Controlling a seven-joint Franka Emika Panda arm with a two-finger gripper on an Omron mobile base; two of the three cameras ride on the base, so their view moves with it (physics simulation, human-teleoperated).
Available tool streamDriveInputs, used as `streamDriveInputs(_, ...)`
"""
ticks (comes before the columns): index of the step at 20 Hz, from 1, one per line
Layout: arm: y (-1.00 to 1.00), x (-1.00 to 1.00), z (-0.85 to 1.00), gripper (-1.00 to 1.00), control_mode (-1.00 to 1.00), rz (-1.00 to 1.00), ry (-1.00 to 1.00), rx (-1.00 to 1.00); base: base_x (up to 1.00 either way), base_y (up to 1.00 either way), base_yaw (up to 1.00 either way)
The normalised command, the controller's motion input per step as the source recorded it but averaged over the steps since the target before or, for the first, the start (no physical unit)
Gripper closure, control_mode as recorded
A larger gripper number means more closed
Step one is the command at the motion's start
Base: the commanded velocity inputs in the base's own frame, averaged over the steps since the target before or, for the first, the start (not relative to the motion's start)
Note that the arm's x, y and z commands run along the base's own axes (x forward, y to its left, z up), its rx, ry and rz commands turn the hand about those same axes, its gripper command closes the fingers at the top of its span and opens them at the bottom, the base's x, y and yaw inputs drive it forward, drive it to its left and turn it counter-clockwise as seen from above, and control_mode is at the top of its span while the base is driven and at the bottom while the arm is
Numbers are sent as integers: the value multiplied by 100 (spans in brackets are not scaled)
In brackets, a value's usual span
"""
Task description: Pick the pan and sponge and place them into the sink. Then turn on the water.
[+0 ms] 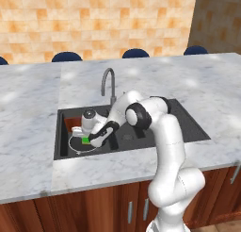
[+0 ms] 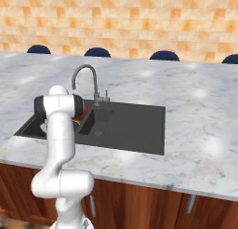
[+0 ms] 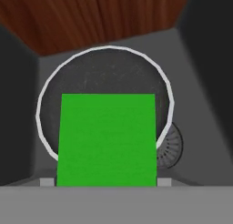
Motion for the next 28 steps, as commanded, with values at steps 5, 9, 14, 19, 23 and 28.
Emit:
streamDriveInputs(5,10,32,-33,100,-100,-1,4,5,0,0,0)
streamDriveInputs(9,12,33,-32,100,-100,-1,2,3,0,0,0)
streamDriveInputs(14,16,30,-34,100,-100,0,1,1,0,0,0)
streamDriveInputs(19,19,30,-36,100,-100,0,1,0,0,0,0)
streamDriveInputs(23,16,34,-37,100,-100,0,2,0,0,0,0)
streamDriveInputs(28,12,36,-37,100,-100,0,2,0,0,0,0)
